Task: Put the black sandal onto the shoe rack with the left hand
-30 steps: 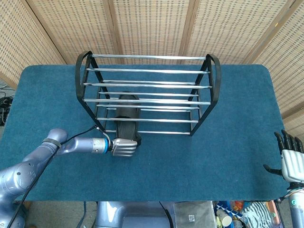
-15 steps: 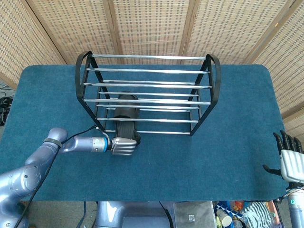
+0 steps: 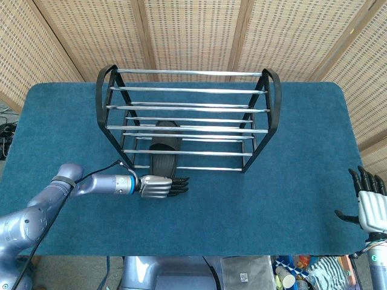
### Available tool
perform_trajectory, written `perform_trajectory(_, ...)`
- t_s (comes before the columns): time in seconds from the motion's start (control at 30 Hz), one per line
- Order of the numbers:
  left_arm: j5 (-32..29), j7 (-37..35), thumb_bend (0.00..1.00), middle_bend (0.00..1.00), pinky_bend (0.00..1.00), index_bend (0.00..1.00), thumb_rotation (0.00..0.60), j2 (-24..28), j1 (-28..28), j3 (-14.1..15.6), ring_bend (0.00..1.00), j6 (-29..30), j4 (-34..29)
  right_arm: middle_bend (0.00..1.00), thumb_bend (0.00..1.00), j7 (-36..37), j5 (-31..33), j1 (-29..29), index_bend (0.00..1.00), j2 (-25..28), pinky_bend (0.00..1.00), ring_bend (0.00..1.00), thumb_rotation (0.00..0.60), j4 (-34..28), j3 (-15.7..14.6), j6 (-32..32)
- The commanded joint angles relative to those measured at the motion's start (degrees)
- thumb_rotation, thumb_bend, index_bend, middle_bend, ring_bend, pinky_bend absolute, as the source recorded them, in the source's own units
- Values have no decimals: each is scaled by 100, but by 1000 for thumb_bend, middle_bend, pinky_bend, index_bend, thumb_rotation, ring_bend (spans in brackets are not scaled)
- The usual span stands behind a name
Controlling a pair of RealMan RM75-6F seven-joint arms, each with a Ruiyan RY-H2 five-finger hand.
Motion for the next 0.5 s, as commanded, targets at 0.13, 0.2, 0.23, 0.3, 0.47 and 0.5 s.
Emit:
perform_trajectory(0.13, 27, 336, 141, 0, 0, 64, 600, 565, 39, 77, 0, 262, -942, 0, 0, -3, -62, -11, 0, 30, 0, 0, 600, -63, -30, 27)
perform_trajectory(0.2, 50, 458, 141, 0, 0, 58, 600, 822, 98, 97, 0, 445, -1345, 0, 0, -15, -91, -17, 0, 41, 0, 0, 600, -92, -49, 36)
perform_trajectory(0.23, 64, 502, 141, 0, 0, 55, 600, 942, 135, 110, 0, 547, -1520, 0, 0, -15, -107, -19, 0, 47, 0, 0, 600, -106, -57, 42)
perform_trajectory(0.3, 93, 587, 141, 0, 0, 53, 600, 1170, 210, 147, 0, 702, -1825, 0, 0, -16, -133, -27, 0, 55, 0, 0, 600, -128, -69, 59)
perform_trajectory(0.47, 87, 588, 141, 0, 0, 52, 600, 1765, 748, 282, 0, 1584, -2492, 0, 0, -2, -236, -62, 0, 86, 0, 0, 600, -198, -103, 146)
perform_trajectory(0.5, 55, 550, 141, 0, 0, 52, 600, 1849, 927, 303, 0, 1827, -2564, 0, 0, 3, -254, -71, 0, 93, 0, 0, 600, -213, -108, 167)
